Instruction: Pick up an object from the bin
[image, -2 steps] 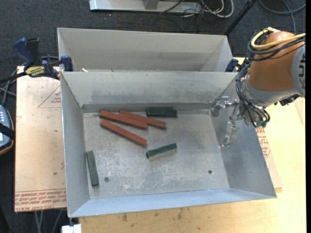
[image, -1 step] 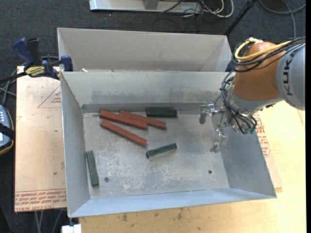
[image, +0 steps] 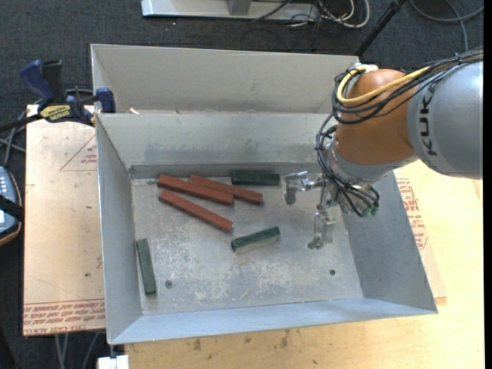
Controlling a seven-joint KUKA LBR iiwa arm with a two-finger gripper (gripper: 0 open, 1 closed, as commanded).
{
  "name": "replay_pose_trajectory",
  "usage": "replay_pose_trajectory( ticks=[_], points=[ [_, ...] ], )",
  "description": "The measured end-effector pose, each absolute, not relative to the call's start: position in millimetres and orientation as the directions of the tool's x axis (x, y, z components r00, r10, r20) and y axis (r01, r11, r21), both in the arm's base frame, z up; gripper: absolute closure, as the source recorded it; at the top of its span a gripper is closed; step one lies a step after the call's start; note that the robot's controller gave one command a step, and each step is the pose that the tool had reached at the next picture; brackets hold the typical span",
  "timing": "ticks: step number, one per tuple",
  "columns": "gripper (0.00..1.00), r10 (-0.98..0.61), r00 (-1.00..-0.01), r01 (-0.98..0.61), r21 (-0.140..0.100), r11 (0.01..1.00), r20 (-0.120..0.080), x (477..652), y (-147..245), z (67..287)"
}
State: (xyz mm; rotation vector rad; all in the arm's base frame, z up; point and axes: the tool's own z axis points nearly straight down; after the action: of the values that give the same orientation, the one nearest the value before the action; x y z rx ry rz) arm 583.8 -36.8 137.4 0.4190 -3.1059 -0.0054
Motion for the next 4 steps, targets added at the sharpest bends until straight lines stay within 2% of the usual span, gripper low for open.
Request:
replay_pose_trajectory(
  ticks=[1,2,3,4],
  points=[
    [0.00,-0.316,-0.949,-0.316,-0.001,0.949,-0.007,589.5,-15,142],
    [0.00,-0.260,-0.965,-0.260,0.002,0.965,0.000,566.7,28,68],
    [1.00,-0.345,-0.939,-0.345,0.002,0.939,-0.002,568.5,28,71],
    [1.00,-0.356,-0.935,-0.356,0.002,0.935,-0.002,570.0,27,71]
  ],
)
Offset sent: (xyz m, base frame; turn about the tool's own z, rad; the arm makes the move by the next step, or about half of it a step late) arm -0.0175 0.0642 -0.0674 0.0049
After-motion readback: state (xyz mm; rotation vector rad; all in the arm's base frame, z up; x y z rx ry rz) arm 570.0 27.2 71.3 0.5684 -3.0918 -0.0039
